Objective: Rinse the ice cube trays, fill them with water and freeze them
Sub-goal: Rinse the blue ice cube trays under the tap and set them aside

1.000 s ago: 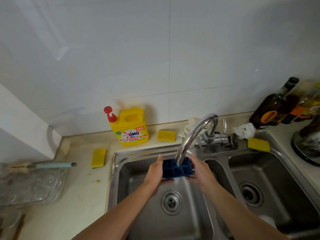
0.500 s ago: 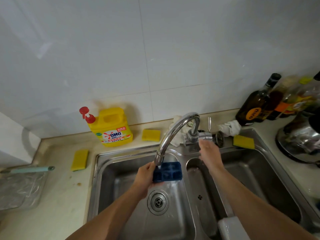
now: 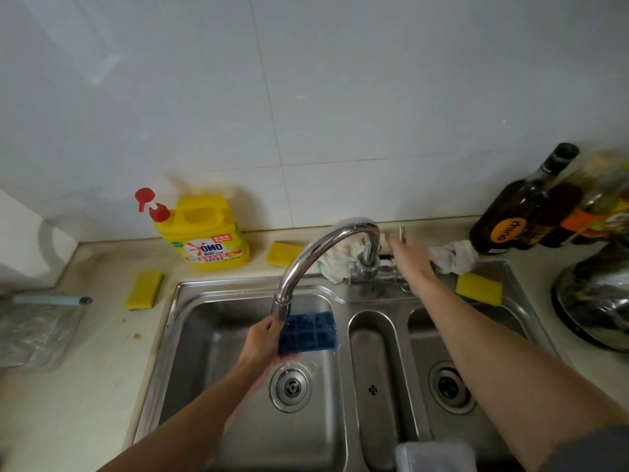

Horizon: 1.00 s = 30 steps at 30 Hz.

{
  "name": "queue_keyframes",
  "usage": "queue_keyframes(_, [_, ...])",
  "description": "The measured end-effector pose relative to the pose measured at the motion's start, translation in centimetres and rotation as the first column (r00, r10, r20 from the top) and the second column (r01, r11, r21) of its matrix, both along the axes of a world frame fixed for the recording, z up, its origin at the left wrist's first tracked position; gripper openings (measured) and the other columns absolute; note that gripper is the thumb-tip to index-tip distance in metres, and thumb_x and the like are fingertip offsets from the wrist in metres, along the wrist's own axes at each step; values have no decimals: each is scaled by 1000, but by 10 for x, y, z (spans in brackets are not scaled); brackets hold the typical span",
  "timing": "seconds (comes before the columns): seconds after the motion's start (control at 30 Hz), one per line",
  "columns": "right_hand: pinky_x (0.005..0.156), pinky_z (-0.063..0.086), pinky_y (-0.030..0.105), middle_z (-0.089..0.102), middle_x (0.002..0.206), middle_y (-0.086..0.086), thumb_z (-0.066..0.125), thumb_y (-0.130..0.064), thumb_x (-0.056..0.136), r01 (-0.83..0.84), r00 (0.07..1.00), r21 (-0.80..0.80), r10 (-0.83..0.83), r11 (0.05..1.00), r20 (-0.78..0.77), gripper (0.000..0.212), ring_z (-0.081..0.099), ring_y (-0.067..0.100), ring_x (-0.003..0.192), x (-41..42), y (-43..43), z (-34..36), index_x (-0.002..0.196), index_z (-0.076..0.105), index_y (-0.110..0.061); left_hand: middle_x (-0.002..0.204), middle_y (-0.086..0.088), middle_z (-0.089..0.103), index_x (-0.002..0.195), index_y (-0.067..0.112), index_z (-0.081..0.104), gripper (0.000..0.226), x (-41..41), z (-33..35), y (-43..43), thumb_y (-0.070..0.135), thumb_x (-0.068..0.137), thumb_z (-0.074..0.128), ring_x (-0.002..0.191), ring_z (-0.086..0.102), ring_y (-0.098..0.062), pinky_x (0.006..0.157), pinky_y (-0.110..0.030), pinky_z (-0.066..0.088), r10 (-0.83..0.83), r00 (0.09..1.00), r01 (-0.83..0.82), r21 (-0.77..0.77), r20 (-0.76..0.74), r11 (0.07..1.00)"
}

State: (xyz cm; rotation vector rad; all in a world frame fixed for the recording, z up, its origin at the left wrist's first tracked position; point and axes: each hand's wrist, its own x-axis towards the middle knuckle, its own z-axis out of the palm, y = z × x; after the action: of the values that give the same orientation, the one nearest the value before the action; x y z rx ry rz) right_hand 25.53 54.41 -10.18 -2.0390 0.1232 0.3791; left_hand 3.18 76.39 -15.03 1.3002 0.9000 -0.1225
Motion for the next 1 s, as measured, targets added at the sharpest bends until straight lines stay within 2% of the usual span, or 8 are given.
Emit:
queue_keyframes(0.13, [94,46,36,57,132,6,50,-45,103,35,971,-142,0,989,238,53,56,20,119,-37,-12,2,141,49,-9,94,-10,78,109,12,68,29,2,1,-10,34,105,51,83,77,-27,64,-37,62,-42,999,41,-21,-29,999])
queue_keyframes(0.23, [82,51,27,68,109,-9,52,-47,100,38,951,-59,-18,998,307,35,65,5,98,-88,-3,0,119,63,-19,103,-15,74,112,10,68,33,3,12,-17,35,106,47,89,74,-29,64,-35,61,-77,997,77,-27,-4,997])
queue_keyframes(0.37, [74,60,45,70,77,1,43,-62,100,-133,984,-26,128,991,-124,55,67,15,69,-141,9,-8,80,62,-14,99,-12,75,113,10,68,35,-2,28,-20,34,108,43,87,74,-25,63,-31,59,-173,983,174,-21,62,984])
queue_keyframes(0.47, [70,64,38,76,93,14,43,-73,95,-21,829,244,154,969,-538,69,75,29,77,-172,12,-6,104,71,-10,106,-14,74,116,9,67,33,-10,34,-17,31,108,43,95,74,-26,73,-37,62,-250,960,254,-16,127,967])
queue_keyframes(0.6, [70,61,38,73,110,23,48,-63,99,84,779,352,159,932,-607,59,72,35,84,-194,18,-3,120,67,-11,121,-19,65,123,11,64,31,-24,30,-5,27,108,42,114,64,-35,95,-52,57,-323,934,331,-29,155,943])
queue_keyframes(0.77, [58,52,34,72,91,16,60,-52,97,40,879,309,114,950,-463,48,63,26,69,-211,37,-11,109,71,-7,116,-10,69,122,18,63,24,-39,20,17,24,108,45,107,67,-21,78,-29,58,-484,873,476,105,64,873])
queue_keyframes(0.87, [64,54,35,73,93,6,67,-48,92,-37,954,137,76,990,-291,38,68,17,71,-223,50,-23,106,69,-12,110,-4,70,117,15,66,23,-45,8,31,24,107,46,98,67,-17,84,-35,57,-560,826,554,287,-70,782])
queue_keyframes(1.0, [80,55,28,67,102,-7,66,-49,86,-144,989,-160,147,977,8,41,65,7,90,-236,56,-28,117,66,-22,103,-10,72,110,11,65,22,-47,0,41,25,106,49,83,68,-22,85,-43,57,-521,847,529,262,-105,807])
